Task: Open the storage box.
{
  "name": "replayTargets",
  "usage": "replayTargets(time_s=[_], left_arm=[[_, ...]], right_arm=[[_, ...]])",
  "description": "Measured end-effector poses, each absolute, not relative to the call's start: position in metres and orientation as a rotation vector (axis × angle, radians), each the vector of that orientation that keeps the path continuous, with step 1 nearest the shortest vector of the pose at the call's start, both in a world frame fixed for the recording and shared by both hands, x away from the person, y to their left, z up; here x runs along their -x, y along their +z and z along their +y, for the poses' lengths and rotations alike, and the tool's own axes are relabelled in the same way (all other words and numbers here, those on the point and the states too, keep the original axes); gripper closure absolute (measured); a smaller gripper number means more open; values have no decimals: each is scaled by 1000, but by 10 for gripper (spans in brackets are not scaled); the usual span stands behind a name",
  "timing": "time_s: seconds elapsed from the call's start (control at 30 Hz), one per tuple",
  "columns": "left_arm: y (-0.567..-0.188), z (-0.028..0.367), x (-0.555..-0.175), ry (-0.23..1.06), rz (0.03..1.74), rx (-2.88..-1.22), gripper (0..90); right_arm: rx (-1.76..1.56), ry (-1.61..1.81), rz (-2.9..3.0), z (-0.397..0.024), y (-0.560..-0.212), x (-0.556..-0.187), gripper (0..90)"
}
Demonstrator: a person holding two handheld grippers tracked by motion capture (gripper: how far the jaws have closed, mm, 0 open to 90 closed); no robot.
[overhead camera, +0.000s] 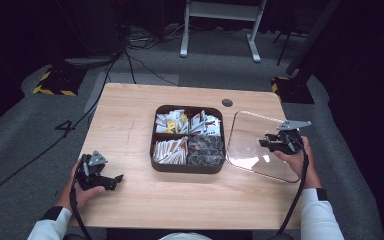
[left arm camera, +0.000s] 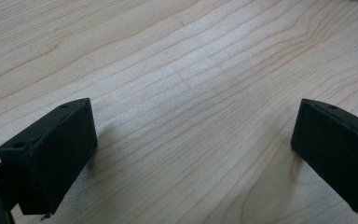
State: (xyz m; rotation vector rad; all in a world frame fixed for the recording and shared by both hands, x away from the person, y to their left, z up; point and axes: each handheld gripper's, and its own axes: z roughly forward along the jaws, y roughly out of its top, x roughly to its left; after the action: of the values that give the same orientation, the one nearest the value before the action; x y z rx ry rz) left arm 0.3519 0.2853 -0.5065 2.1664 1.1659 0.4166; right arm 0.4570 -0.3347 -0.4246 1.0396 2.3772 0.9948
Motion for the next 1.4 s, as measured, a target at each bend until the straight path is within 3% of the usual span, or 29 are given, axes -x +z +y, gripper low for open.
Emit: replayTargets(time_s=[0.9, 1.3, 1.4], left_arm=[[-507, 285, -352, 415, 1168, -2164, 5], [-507, 285, -352, 416, 1168, -2165, 5], [-507, 285, -352, 415, 1168, -2164, 5]], right_arm=[[-1063, 904, 2447, -337, -478, -472, 587], [-1061, 921, 2439, -337, -485, -475, 583], [-1073, 963, 2425, -338, -483, -475, 545]])
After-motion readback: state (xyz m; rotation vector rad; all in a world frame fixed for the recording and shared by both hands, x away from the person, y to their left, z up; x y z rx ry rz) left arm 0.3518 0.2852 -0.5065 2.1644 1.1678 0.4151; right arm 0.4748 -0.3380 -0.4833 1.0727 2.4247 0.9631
